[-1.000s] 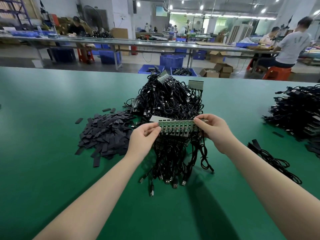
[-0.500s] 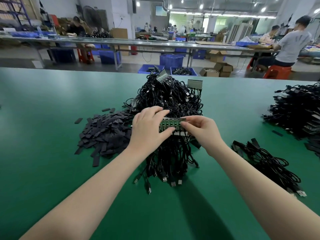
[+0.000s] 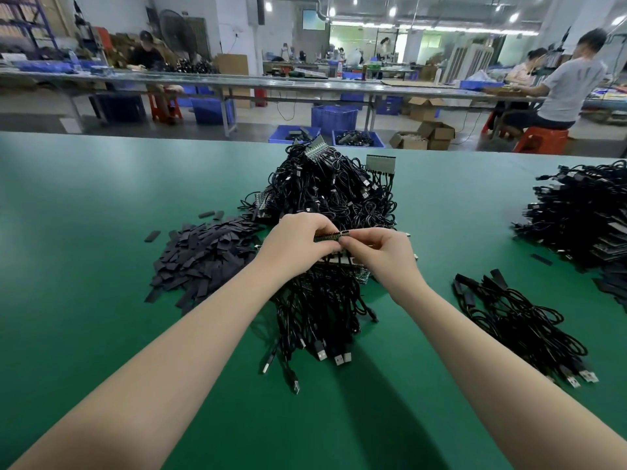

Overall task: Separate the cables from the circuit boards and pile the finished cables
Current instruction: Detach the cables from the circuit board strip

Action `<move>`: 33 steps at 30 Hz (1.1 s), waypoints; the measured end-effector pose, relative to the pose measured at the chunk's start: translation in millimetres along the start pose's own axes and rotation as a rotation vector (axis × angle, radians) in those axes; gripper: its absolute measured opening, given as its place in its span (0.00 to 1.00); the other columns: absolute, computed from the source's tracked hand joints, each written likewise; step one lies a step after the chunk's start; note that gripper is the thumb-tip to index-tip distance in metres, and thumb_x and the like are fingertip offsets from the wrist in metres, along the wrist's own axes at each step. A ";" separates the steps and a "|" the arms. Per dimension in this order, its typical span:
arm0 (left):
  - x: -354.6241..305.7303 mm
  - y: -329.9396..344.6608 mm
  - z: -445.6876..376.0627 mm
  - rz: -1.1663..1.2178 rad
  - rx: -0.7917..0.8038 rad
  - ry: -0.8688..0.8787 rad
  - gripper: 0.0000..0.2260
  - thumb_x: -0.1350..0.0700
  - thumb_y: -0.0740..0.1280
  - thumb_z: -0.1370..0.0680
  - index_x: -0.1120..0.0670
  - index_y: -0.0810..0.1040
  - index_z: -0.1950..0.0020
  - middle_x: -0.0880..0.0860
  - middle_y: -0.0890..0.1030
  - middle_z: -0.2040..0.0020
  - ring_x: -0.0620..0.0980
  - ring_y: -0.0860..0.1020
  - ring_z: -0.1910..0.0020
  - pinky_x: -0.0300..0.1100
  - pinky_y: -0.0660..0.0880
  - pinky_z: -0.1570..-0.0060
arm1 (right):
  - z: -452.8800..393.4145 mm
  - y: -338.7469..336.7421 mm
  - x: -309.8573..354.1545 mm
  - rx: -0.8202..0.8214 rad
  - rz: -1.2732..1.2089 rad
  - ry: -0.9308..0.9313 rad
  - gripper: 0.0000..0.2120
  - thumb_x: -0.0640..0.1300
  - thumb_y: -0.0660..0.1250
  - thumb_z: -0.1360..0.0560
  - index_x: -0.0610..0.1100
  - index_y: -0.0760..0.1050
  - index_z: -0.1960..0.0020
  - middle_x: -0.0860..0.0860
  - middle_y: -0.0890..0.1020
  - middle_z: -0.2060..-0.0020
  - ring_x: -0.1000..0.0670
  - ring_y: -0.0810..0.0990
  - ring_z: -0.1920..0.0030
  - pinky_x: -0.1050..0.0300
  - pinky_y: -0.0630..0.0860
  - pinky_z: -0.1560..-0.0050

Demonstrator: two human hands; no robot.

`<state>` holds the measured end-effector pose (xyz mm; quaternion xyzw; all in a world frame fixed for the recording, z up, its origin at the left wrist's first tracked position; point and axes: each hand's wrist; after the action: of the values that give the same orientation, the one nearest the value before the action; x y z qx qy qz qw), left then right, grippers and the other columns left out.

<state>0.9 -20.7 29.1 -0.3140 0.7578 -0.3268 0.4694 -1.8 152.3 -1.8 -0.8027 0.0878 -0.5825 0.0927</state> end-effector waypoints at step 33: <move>101.7 -91.5 37.6 -0.022 0.110 -0.605 0.03 0.55 0.74 0.26 0.52 0.82 0.55 0.55 0.83 0.51 0.55 0.79 0.51 0.47 0.74 0.46 | 17.2 -10.0 -16.5 -0.459 -0.132 0.087 0.05 0.50 0.67 0.21 0.53 0.74 0.55 0.54 0.83 0.62 0.48 0.85 0.65 0.50 0.78 0.58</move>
<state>14.0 -161.7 36.9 -0.3795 0.5613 -0.2641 0.6864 9.9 166.9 -19.7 -0.7808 0.1692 -0.5862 -0.1342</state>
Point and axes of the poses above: each hand's wrist, its own z-axis away from the middle knuckle, its own y-axis out of the palm, x = y × z
